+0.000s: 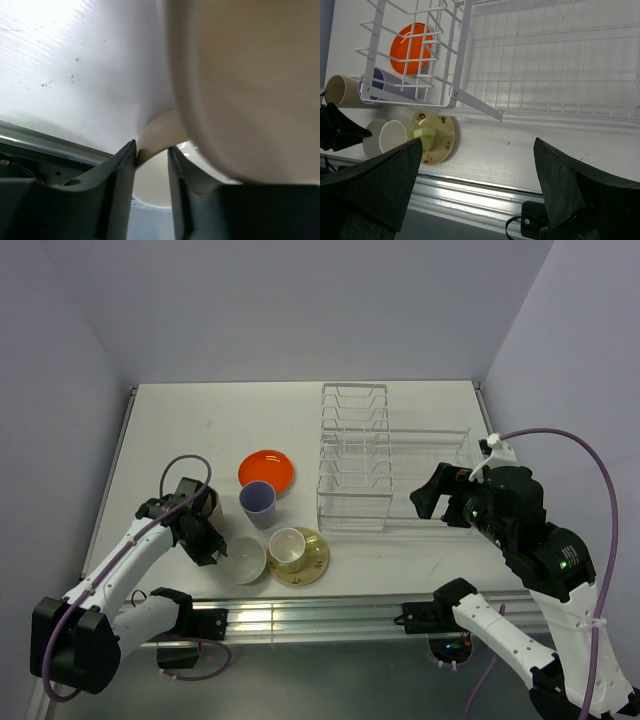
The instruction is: Load the mixed dishes into the dish rack
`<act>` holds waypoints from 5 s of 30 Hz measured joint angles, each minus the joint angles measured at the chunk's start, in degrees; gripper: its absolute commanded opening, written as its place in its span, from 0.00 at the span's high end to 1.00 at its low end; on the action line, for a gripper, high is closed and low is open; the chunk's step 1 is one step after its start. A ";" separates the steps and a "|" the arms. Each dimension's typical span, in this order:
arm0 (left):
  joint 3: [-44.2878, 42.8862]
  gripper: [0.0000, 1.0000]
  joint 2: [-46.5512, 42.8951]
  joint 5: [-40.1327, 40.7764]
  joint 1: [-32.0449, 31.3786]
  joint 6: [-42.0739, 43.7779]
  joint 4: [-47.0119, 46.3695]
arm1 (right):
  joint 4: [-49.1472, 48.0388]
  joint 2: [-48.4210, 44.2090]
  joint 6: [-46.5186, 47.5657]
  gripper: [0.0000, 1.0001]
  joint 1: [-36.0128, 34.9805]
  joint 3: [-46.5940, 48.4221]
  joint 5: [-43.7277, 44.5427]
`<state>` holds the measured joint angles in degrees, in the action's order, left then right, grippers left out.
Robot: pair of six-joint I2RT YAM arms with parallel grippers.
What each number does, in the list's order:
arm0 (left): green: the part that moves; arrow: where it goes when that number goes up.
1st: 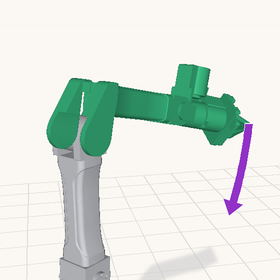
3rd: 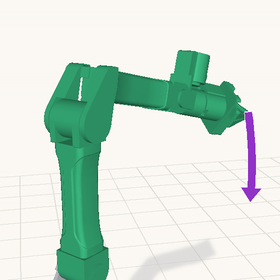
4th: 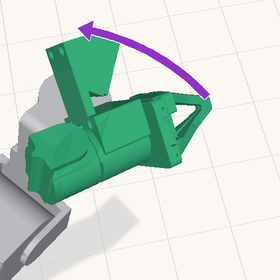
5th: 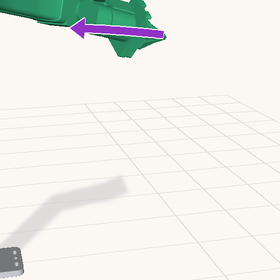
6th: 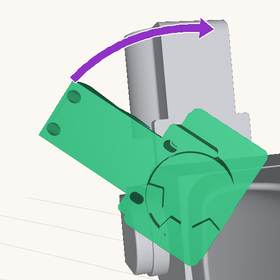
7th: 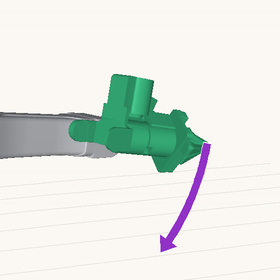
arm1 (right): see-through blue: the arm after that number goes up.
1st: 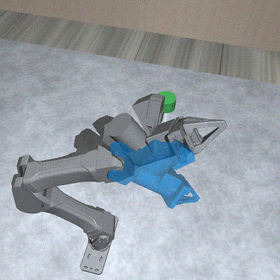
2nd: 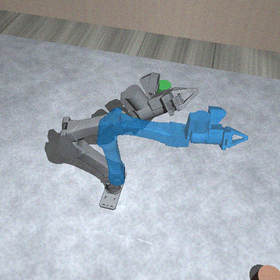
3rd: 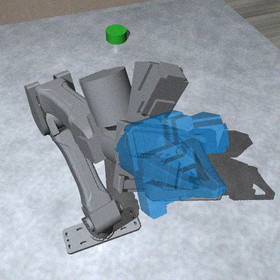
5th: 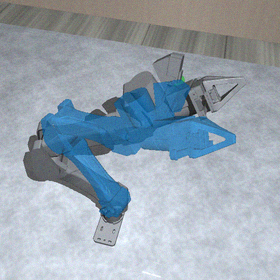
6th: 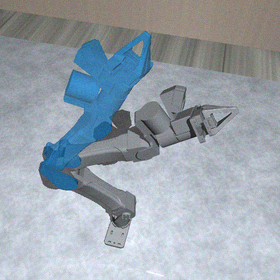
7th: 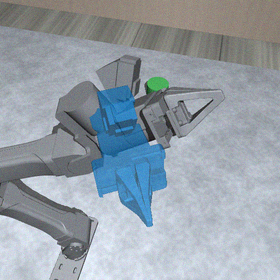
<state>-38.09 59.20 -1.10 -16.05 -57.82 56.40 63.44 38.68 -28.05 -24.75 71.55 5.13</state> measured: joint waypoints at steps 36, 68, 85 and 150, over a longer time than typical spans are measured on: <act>-0.11 1.00 5.09 6.91 -10.23 -8.94 -7.26 | -0.48 -1.42 0.92 0.00 0.00 -0.44 0.44; -28.28 1.00 -14.91 -4.63 -10.78 -6.19 20.59 | 2.64 11.23 3.91 0.10 -0.31 15.06 -1.05; -45.27 1.00 2.38 -28.87 -10.82 -5.49 -7.08 | 4.74 33.57 -5.66 0.10 -0.50 42.82 -31.17; -52.09 1.00 14.19 -32.37 -12.55 -8.72 -15.76 | -11.50 32.00 -12.31 0.00 -12.79 33.40 -20.55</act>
<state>-90.17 73.38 -33.47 -28.60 -66.54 40.64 51.94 70.67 -40.36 -37.54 104.95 -15.42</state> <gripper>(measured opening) 0.064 0.994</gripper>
